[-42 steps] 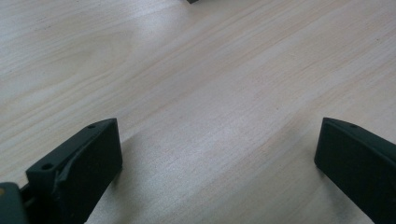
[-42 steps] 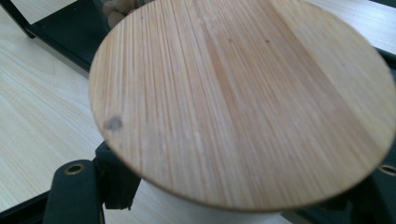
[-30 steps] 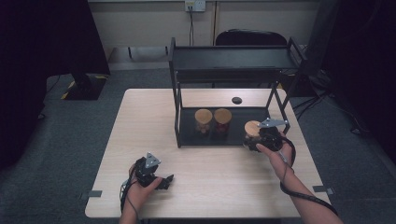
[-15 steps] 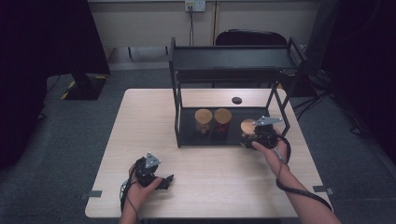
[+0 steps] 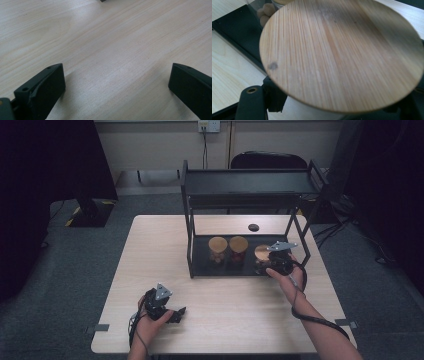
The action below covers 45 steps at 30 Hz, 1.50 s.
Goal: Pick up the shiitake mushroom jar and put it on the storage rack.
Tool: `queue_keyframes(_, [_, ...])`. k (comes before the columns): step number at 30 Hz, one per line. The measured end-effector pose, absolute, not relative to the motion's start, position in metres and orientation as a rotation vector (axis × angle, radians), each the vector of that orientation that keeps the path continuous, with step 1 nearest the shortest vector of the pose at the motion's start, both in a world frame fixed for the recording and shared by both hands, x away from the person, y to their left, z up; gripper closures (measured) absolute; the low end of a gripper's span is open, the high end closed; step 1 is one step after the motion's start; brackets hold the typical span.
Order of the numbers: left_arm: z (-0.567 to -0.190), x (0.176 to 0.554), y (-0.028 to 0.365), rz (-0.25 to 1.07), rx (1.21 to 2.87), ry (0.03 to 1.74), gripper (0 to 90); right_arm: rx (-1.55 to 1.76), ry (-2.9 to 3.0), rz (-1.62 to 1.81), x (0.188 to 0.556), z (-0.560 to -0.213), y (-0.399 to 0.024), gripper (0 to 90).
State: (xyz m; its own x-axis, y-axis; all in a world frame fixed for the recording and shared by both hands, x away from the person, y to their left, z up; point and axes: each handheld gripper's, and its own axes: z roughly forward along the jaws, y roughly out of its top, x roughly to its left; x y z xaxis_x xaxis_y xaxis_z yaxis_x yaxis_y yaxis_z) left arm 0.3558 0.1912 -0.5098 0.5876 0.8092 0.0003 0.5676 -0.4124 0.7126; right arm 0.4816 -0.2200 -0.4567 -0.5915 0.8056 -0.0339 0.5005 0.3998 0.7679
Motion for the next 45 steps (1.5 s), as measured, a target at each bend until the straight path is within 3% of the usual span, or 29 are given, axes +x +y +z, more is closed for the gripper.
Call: queue_keyframes(45, [-0.510,0.356,0.191,0.455,2.135,1.087,0.4,1.193,2.237,1.027,0.512,-0.478,-0.220,25.6])
